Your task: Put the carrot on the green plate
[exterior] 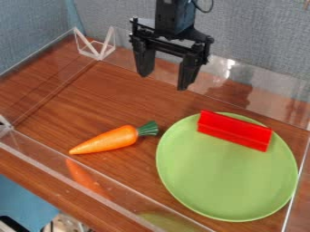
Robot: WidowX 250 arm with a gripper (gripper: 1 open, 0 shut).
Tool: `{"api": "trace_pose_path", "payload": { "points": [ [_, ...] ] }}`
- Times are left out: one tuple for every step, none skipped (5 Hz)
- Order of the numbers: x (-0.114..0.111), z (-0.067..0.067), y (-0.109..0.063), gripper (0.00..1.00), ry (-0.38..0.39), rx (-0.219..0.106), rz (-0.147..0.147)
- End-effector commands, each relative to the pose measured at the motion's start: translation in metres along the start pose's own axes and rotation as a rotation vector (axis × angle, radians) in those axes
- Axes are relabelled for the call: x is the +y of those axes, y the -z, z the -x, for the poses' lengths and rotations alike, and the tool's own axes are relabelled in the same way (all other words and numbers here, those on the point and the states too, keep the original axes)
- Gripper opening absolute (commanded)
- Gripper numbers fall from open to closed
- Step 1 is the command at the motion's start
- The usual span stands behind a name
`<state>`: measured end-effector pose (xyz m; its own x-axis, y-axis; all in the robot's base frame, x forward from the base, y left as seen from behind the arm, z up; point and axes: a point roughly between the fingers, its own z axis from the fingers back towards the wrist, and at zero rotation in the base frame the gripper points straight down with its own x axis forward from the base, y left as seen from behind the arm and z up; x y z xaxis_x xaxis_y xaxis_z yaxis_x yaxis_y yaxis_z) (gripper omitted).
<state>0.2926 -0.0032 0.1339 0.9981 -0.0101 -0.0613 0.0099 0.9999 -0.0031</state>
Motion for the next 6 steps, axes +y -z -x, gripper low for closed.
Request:
{"api": "trace_pose_path", "payload": {
  "points": [
    [0.010,0.011,0.015,1.00,0.136,0.011,-0.024],
    [0.018,0.027,0.039,1.00,0.287,0.004,-0.048],
    [0.032,0.035,0.059,1.00,0.382,-0.015,-0.066],
    [0.052,0.039,0.071,1.00,0.423,-0.044,-0.078],
    [0.072,0.039,0.079,1.00,0.461,-0.069,-0.082],
    [0.078,0.036,0.089,1.00,0.480,-0.088,-0.069]
  ]
}}
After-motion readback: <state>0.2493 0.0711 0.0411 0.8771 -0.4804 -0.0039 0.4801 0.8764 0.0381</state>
